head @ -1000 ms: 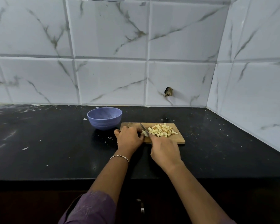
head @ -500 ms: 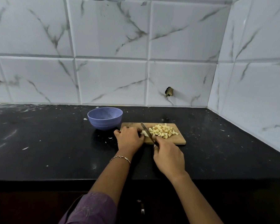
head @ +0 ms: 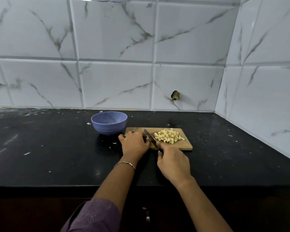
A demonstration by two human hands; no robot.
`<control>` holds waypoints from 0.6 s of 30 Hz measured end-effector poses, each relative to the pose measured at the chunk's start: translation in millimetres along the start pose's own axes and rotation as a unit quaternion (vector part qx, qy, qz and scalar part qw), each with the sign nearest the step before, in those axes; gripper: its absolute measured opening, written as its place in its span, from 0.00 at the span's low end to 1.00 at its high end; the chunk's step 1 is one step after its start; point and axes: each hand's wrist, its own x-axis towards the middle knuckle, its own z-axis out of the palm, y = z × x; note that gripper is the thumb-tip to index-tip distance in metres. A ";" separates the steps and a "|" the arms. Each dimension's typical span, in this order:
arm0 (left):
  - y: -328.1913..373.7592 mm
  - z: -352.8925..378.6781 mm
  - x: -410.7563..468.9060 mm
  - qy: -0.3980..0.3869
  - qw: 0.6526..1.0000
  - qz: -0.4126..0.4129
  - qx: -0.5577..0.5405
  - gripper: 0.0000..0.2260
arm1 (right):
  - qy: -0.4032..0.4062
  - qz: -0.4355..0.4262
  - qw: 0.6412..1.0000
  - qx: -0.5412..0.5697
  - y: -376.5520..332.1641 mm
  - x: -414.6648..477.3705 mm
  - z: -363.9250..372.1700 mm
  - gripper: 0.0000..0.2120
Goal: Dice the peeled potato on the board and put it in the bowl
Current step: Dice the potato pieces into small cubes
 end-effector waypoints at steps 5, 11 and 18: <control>0.1 1.8 0.4 0.001 1.000 -0.002 0.007 0.12 | -0.018 -0.038 0.998 -0.052 -7.6 6.6 1.9 0.15; -0.5 -0.5 0.6 -0.014 1.000 0.001 -0.006 0.10 | -0.040 -0.097 0.987 -0.123 -21.7 9.2 2.2 0.12; 0.9 -1.2 -2.5 -0.002 1.000 -0.007 0.000 0.11 | -0.013 -0.030 0.998 -0.056 -15.0 11.6 10.7 0.13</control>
